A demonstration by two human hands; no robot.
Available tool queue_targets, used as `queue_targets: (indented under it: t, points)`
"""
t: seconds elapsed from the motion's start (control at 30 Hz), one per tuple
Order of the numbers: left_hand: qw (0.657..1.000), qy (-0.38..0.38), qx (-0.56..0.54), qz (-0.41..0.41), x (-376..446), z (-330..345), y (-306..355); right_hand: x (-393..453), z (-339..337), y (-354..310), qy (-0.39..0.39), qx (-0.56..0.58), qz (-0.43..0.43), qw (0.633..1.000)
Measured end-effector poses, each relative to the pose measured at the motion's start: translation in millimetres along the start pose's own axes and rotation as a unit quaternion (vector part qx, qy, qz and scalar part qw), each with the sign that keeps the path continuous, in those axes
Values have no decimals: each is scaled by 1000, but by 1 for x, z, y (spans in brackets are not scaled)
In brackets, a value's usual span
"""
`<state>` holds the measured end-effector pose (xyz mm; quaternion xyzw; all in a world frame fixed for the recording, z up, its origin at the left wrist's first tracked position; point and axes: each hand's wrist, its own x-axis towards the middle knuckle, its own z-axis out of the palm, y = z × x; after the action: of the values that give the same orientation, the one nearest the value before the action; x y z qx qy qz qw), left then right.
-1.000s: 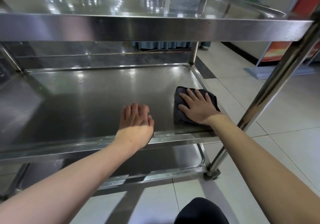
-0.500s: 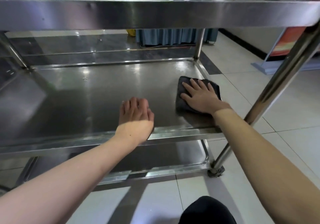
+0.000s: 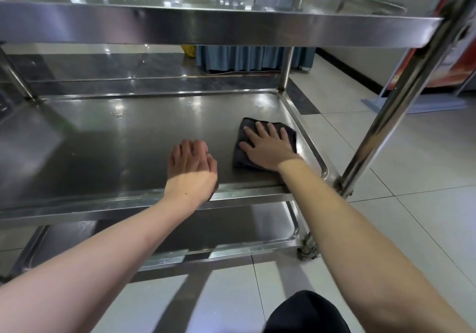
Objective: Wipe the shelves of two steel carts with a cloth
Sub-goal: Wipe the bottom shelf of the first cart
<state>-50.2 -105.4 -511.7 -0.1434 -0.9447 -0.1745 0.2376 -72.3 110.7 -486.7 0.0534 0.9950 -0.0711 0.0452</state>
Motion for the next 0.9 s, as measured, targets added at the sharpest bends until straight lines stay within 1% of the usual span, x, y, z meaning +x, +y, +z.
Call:
queue_targets:
  t: [0.07, 0.13, 0.23, 0.3, 0.37, 0.43, 0.57, 0.73, 0.83, 0.9]
  points:
    - [1000, 10, -9, -13, 0, -3, -2, -19, 6, -26, -8, -11, -40, 999]
    - [999, 9, -18, -30, 0, -4, -3, -41, 12, -37, -18, -9, -73, 997]
    - [999, 3, -9, -36, -2, -4, -4, -58, 11, -17, -25, 9, -83, 996]
    - [999, 1, -6, -39, -4, -5, -3, -60, 6, 11, -21, 9, -55, 998]
    - [999, -1, -7, -45, -4, -5, -1, -60, 0, 34, -11, 2, -4, 1000]
    - [999, -11, -12, -48, -2, -7, 0, -62, -2, 41, -15, 4, 31, 999]
    - [997, -14, -40, -65, 1, -8, -2, -70, -2, 19, -47, 8, 49, 998]
    - [996, -13, -47, -78, 3, -11, 0, -92, -4, -9, -69, 47, 16, 996]
    - [992, 3, -96, -80, 3, -14, 1, -111, 5, -29, -55, 52, -8, 997]
    - [985, 15, -150, -83, 3, -19, -2, -123, 11, -42, -22, 52, -29, 998]
